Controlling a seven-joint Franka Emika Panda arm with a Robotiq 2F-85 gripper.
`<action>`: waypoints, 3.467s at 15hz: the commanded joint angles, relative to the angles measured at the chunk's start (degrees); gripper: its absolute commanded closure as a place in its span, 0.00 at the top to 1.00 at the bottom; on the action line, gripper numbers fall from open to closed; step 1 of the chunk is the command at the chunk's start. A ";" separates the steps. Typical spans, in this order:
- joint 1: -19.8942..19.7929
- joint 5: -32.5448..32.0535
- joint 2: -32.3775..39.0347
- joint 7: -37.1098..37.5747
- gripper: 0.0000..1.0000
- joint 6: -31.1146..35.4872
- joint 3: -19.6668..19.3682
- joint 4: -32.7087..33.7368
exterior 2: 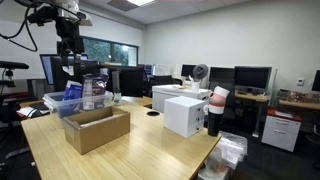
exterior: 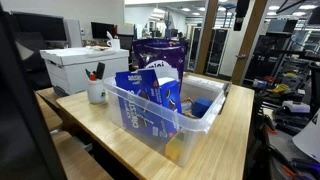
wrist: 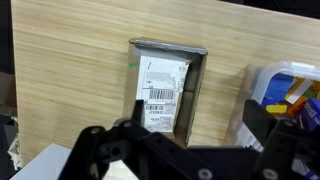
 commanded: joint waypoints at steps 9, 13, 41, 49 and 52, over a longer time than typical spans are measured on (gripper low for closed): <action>0.95 -0.40 0.09 0.42 1.00 -0.19 -0.75 0.15; 0.95 -0.40 0.09 0.42 1.00 -0.19 -0.75 0.15; 1.75 -1.50 1.42 1.03 1.00 3.21 0.79 0.17; 10.68 6.08 14.22 -1.17 1.00 9.93 3.25 4.22; 11.21 6.07 17.67 -0.91 1.00 13.99 4.23 6.33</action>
